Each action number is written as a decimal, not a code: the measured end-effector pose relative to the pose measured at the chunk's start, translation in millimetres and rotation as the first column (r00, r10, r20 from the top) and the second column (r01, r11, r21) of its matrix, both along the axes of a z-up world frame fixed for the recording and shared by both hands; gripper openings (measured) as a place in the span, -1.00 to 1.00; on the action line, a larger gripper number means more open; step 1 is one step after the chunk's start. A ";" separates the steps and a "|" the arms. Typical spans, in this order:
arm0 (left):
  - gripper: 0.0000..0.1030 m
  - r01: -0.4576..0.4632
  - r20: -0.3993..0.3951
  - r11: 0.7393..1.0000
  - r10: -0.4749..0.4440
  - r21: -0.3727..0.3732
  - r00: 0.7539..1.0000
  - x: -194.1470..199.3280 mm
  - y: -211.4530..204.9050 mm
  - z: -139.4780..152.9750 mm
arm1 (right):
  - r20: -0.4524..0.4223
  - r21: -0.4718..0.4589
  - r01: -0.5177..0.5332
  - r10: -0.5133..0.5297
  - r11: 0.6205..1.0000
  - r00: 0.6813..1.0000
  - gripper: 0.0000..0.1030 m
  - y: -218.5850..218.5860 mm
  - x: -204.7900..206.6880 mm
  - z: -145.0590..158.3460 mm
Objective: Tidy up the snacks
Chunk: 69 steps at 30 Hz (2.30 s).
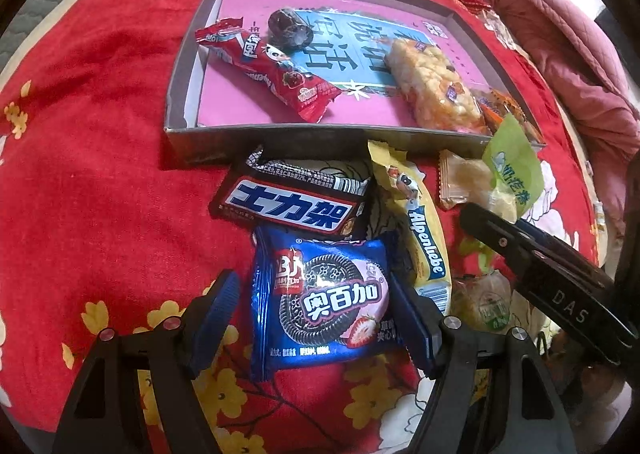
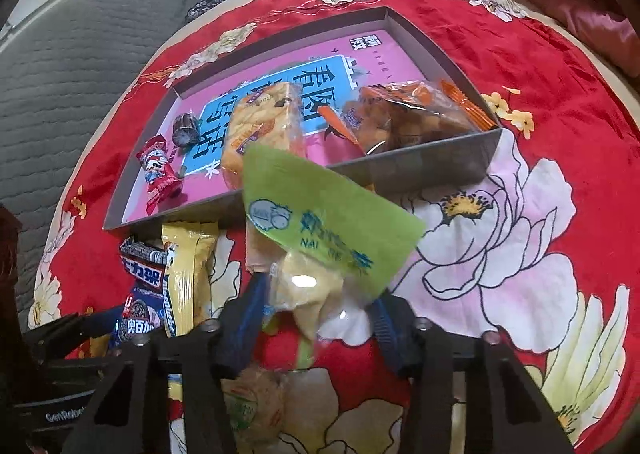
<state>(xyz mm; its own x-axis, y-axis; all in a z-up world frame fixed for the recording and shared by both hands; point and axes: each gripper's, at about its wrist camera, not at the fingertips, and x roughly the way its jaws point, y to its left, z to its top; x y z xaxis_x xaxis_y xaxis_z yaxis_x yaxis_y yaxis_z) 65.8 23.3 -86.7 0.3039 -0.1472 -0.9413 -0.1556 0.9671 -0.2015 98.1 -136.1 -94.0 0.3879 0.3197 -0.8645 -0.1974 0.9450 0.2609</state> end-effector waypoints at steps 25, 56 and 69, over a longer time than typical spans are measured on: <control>0.10 -0.037 0.021 0.999 0.038 -0.032 0.999 -10.1 12.0 4.6 | 0.046 0.068 0.026 -0.029 0.997 0.999 -0.17 -20.8 -6.6 18.6; 0.09 -0.089 0.114 0.995 0.093 -0.033 0.989 -28.8 15.8 62.5 | 0.175 0.118 -0.023 0.002 0.993 0.985 -0.17 -23.6 -14.0 44.2; 0.09 -0.101 0.160 0.993 0.109 -0.054 0.981 -15.7 20.5 73.1 | 0.225 0.100 -0.045 0.021 0.994 0.974 -0.17 -18.8 -15.5 52.3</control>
<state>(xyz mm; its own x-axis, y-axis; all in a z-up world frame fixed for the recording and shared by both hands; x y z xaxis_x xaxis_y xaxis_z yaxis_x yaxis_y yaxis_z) 50.1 43.8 -13.6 0.4680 -0.1477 -0.8713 -0.2174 0.9364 -0.2756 82.6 -154.9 -41.7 0.5551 0.4190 -0.7185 -0.2926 0.9070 0.3029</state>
